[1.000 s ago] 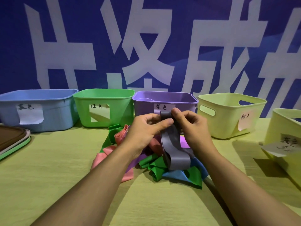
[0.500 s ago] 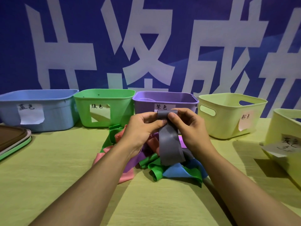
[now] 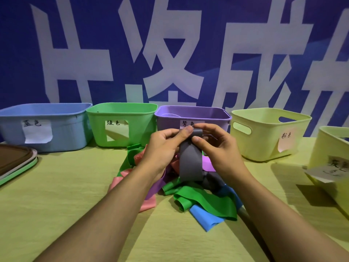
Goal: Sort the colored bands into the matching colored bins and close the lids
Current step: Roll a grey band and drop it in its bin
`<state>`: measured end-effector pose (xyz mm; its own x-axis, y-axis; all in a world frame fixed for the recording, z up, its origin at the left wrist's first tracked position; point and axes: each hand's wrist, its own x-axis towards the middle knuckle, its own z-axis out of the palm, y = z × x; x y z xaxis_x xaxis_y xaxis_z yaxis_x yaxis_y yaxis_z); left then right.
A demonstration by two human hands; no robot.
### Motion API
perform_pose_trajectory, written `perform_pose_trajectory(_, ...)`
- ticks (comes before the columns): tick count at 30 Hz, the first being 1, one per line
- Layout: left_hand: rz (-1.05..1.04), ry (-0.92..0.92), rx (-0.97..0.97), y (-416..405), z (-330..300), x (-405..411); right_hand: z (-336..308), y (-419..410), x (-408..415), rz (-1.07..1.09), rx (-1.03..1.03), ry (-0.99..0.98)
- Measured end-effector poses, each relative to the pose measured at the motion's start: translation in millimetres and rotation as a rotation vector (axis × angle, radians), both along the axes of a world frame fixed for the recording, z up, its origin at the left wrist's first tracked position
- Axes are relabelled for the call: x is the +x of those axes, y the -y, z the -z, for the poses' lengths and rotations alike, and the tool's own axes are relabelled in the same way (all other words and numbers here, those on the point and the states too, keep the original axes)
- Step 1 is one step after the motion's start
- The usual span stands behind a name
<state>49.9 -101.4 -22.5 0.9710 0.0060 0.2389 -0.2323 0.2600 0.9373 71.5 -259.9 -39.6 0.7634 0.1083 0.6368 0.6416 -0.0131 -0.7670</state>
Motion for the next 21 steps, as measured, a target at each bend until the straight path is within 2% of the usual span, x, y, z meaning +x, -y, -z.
perform_pose_trajectory(4,0.021,0.058,-0.04,-0.3,0.9,2.9,-2.7,-0.2,-6.3,-0.02,0.033,-0.101)
perform_pose_trajectory(7,0.014,0.122,0.006,-0.1,4.1,5.9,-4.1,-1.5,-7.0,-0.014,0.095,-0.278)
perform_pose_trajectory(9,0.025,0.155,0.045,0.1,4.8,5.6,-5.3,-1.4,-6.5,0.021,0.062,-0.373)
perform_pose_trajectory(14,0.023,0.194,0.136,-1.1,6.9,6.7,-4.6,-2.2,-6.8,0.085,0.006,-0.329)
perform_pose_trajectory(21,0.017,0.192,0.143,-3.9,9.5,8.6,-1.5,-4.4,-5.6,0.02,0.04,-0.276)
